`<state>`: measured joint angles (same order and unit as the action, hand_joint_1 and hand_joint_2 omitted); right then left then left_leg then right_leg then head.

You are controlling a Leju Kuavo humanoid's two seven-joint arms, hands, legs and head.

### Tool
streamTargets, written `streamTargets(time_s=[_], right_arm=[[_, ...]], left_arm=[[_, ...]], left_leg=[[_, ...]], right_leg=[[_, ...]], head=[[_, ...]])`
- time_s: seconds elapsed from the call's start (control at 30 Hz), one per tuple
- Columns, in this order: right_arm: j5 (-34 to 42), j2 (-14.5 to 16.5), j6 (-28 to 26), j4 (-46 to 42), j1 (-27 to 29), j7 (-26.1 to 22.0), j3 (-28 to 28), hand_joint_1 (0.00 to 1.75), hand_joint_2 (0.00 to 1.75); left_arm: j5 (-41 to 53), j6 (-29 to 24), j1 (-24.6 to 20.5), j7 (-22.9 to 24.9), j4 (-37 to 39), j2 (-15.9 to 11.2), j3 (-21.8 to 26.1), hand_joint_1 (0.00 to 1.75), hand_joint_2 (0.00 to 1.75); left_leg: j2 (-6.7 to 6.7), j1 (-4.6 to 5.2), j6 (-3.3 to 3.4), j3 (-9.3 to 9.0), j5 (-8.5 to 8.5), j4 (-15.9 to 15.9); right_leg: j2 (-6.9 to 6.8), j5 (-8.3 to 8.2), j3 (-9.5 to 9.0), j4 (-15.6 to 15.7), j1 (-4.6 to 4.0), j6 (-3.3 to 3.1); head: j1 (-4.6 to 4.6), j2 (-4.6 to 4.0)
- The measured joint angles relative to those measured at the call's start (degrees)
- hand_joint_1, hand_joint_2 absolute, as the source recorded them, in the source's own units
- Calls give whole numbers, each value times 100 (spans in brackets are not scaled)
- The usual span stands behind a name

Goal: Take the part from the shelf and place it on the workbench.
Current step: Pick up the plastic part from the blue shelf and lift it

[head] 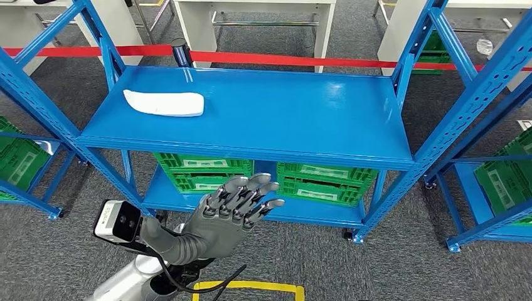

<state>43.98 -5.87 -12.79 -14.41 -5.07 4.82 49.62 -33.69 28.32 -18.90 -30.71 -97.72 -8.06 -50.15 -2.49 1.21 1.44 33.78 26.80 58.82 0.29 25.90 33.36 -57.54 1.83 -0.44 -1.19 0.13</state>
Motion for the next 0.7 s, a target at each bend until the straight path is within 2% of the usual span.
streamTargets(time_s=[0.03,0.1,0.13,0.17,0.2,0.23,0.27,0.33,0.37,0.43,0.5,0.53,0.57,0.63,0.67,0.7], right_arm=[[-8,4,2,0,-5,-2,5,0,0],[-18,0,3,1,-6,-4,14,0,0],[-21,-1,3,1,-5,-4,19,0,0],[-24,-1,3,1,-5,-4,25,0,0],[-27,-1,3,1,-7,-4,31,0,0],[-29,2,3,1,-10,-4,36,0,0],[-30,7,3,1,-13,-4,40,0,0],[-31,18,3,1,-24,-4,44,0,0],[-32,21,3,1,-29,-4,46,0,0],[-31,27,2,0,-43,-8,48,0,0],[-26,27,-5,-1,-56,-15,48,0,0],[-21,28,-11,-2,-61,-17,48,0,0],[-10,25,-19,-1,-59,-19,48,0,0],[18,21,-35,1,-41,-19,48,0,0],[34,16,-43,2,-26,-20,48,0,0],[44,11,-50,3,-14,-20,48,0,0]], left_arm=[[1,-6,-3,0,-1,-4,2,0,0],[1,-27,-2,0,1,-13,1,0,0],[1,-41,2,0,1,-19,-1,0,0],[1,-54,5,0,2,-27,-2,0,0],[1,-63,6,0,2,-34,-2,0,0],[1,-71,4,0,1,-39,-1,0,0],[1,-74,-1,0,1,-43,0,0,0],[1,-79,-19,0,-1,-46,3,0,0],[2,-80,-25,0,-1,-50,4,0,0],[3,-82,-29,0,-2,-60,4,0,0],[2,-81,-30,-1,-10,-65,4,0,0],[2,-81,-39,-3,-13,-61,3,0,0],[1,-81,-45,-4,-14,-56,1,0,0],[0,-81,-51,-7,-12,-51,-6,0,0],[-2,-80,-45,-7,-11,-51,-8,0,0],[-5,-79,-42,-7,-11,-51,-9,0,0]], left_leg=[[68,-22,-51,118,128,244],[188,-88,-149,515,458,1012],[214,-124,-180,713,561,1352],[232,-153,-202,833,564,1521],[251,-176,-212,832,453,1450],[286,-189,-209,705,251,1147],[362,-189,-190,496,24,709],[516,-144,-142,153,-215,20],[554,-117,-116,88,-229,-116],[490,-81,-58,77,-205,-154],[421,-94,17,-12,-249,-257],[392,-106,55,-63,-276,-314],[365,-114,84,-95,-293,-350],[288,-94,122,-103,-285,-355],[242,-82,131,-106,-274,-350],[197,-76,133,-112,-260,-340]], right_leg=[[-30,10,-20,6,18,-24],[-99,37,-43,4,13,-60],[-136,48,-48,3,13,-65],[-176,59,-55,2,14,-64],[-215,72,-69,2,15,-57],[-252,90,-92,3,16,-45],[-286,107,-120,6,15,-31],[-346,144,-159,7,-8,15],[-379,158,-168,9,-17,40],[-454,171,-195,39,-21,104],[-402,233,-179,-37,-12,139],[-317,324,-92,-225,-11,129],[-209,460,82,-556,-9,99],[-81,726,535,-1360,-13,68],[-61,767,704,-1605,-13,84],[-55,708,765,-1622,-11,123]], head=[[-15,0],[-45,0],[-45,0],[-48,0],[-48,0],[-48,0],[-49,0],[-44,0],[-44,0],[-45,0],[-31,0],[-20,0],[-2,0],[14,0],[14,0],[15,0]])
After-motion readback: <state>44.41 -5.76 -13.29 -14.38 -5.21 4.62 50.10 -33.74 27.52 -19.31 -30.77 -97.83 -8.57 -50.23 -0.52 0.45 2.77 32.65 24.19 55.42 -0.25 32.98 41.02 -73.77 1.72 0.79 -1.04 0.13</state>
